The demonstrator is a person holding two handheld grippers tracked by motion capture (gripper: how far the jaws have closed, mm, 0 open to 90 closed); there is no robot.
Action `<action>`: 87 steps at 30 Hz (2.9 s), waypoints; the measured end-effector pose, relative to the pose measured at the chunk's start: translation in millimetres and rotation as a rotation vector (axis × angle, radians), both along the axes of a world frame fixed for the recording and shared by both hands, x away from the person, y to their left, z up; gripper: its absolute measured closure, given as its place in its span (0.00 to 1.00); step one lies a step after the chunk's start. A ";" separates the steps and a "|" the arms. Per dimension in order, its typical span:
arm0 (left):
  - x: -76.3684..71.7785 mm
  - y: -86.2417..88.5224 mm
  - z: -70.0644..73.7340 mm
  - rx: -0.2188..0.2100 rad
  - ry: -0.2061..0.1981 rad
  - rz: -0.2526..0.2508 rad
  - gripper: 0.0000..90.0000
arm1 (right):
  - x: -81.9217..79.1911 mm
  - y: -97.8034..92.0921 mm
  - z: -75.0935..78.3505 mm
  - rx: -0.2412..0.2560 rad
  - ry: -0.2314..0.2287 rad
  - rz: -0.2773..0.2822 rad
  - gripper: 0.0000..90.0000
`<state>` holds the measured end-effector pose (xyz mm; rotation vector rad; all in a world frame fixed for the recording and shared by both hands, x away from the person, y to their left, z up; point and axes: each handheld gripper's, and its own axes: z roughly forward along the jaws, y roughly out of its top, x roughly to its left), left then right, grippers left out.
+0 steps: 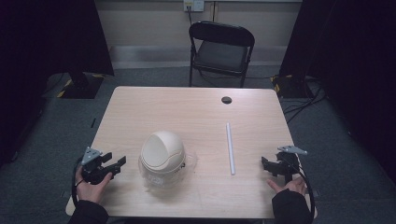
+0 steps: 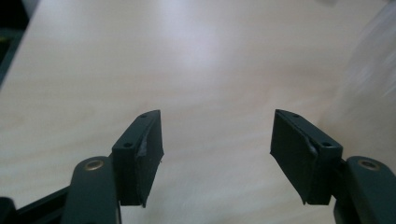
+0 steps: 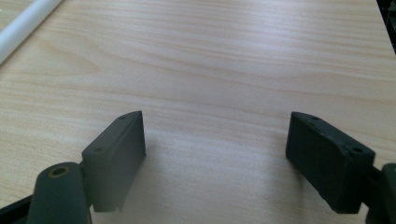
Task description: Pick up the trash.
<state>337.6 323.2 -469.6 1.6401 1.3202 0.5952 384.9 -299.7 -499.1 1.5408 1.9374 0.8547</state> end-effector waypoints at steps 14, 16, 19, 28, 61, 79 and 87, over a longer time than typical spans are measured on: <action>-8.6 -9.9 70.6 -0.101 -0.219 -0.147 0.34 | 3.1 -0.4 -0.5 -0.006 0.014 -0.025 0.13; -7.9 -20.1 81.2 -0.098 -0.239 -0.182 0.32 | 2.8 -0.2 -0.5 -0.007 0.013 -0.027 0.13; -7.6 -27.6 85.4 -0.093 -0.245 -0.207 0.31 | 2.4 0.5 -0.6 -0.008 0.012 -0.037 0.13; -3.7 -62.3 84.0 -0.040 -0.215 -0.303 0.30 | 1.8 1.3 -0.6 -0.007 0.012 -0.047 0.13; -32.3 -27.4 55.7 0.017 -0.164 -0.213 0.31 | -8.6 6.8 22.1 -0.005 -0.120 -0.069 0.44; -21.4 -11.4 -25.2 0.166 0.088 -0.123 0.33 | 36.3 78.3 55.3 0.029 -0.111 0.084 0.49; -18.6 -14.4 -29.3 0.210 0.116 -0.123 0.33 | 58.8 114.7 43.1 0.052 -0.014 0.149 0.58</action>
